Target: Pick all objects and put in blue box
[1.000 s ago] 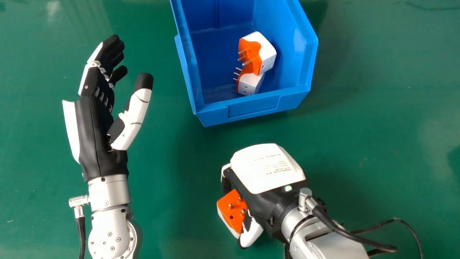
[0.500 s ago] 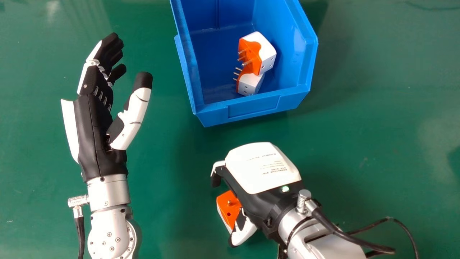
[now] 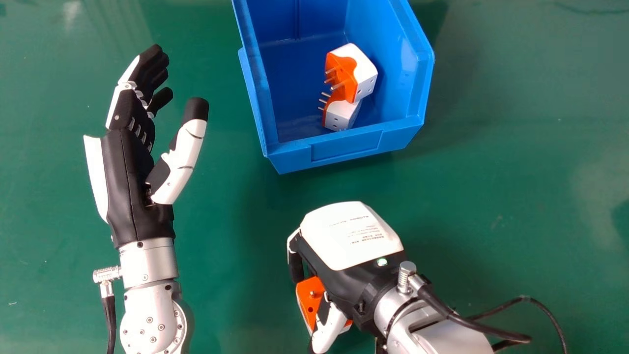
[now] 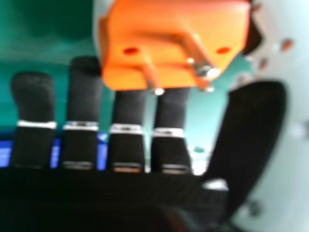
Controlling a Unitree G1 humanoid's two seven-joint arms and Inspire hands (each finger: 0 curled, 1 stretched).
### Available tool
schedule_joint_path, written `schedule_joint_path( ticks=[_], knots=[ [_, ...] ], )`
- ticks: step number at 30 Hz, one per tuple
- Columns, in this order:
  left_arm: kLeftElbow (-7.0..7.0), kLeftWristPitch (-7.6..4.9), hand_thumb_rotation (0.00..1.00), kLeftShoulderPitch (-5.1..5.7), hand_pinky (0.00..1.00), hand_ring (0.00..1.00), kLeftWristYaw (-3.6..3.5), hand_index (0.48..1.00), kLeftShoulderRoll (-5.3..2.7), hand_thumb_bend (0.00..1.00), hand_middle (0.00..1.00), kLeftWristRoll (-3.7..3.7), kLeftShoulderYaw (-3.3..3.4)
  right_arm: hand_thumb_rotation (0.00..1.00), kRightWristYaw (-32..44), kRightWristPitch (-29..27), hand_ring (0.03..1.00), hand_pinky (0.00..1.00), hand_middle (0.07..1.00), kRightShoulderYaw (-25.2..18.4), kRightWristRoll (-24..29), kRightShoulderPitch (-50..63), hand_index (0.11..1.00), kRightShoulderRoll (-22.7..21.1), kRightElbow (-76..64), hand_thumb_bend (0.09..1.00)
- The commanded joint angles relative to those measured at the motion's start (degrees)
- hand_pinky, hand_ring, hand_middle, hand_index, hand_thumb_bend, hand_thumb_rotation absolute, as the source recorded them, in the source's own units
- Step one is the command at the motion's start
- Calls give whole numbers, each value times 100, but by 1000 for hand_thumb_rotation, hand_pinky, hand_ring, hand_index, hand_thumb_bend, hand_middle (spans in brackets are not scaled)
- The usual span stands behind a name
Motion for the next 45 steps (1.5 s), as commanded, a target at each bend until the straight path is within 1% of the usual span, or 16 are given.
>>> schedule_joint_path(
  ticks=[1,3,5,8,13,17,19,22,24,28,31,33,36,41,43,45],
  knots=[
    [-133,-45,478,1,822,852,0,807,-11,633,841,47,-15,0,103,30,380,233,455,25,27,-57,513,41,35,527],
    [-126,-47,478,0,822,852,10,807,-7,632,841,63,-12,0,93,60,381,225,467,26,72,-75,509,63,59,524],
    [-135,-40,478,2,823,852,13,808,-5,631,841,70,-13,0,-114,-1,380,210,484,-11,269,-71,502,62,85,521],
    [-124,-53,478,-6,824,852,-14,809,-9,630,842,32,-17,0,-668,-137,370,206,485,-59,568,-14,511,47,149,516],
    [-132,-30,475,-3,825,853,-14,809,-19,629,842,24,-16,0,-1162,-321,369,205,487,-78,910,5,514,-11,220,513],
    [-135,-29,474,-3,824,853,23,809,-6,629,842,78,-9,0,-1649,-391,358,208,478,-81,1056,69,528,3,283,509],
    [-136,-33,474,-3,823,852,26,809,-3,630,842,84,-10,0,-1915,-431,356,208,474,-86,1142,102,530,22,319,508],
    [-148,-31,476,0,821,851,-8,809,-16,629,841,39,-24,0,-2199,-414,360,194,468,-66,1191,125,526,36,351,509],
    [-143,-33,476,-7,822,852,-16,809,-28,629,842,20,-26,0,-2265,-402,365,186,468,-71,1274,130,523,39,351,510],
    [-116,-42,476,-22,822,852,11,810,-25,629,842,57,-20,0,-2413,-408,371,173,466,-70,1330,120,518,25,343,511],
    [-100,-46,476,-29,822,852,9,810,-23,629,842,57,-23,0,-2495,-415,374,167,466,-76,1375,124,516,2,305,511],
    [-115,-30,476,-31,822,852,23,810,-40,629,843,60,-25,0,-2559,-462,379,160,469,-101,1437,124,514,-38,258,512],
    [-110,-37,478,-46,822,852,17,811,-50,632,842,48,-34,0,-2611,-476,383,152,470,-184,1576,169,512,-56,119,512],
    [-129,-10,478,-54,822,853,86,810,-62,630,843,114,-36,0,-2630,-598,380,147,469,-500,1886,275,513,-180,-271,512],
    [-142,8,476,-57,821,852,98,810,-59,629,842,125,-39,0,-2646,-601,383,149,471,-652,1996,338,512,-203,-455,512],
    [-123,-4,477,-73,822,852,114,810,-54,629,842,146,-40,0,-2676,-606,385,151,473,-831,2086,404,510,-226,-671,513]
  ],
)
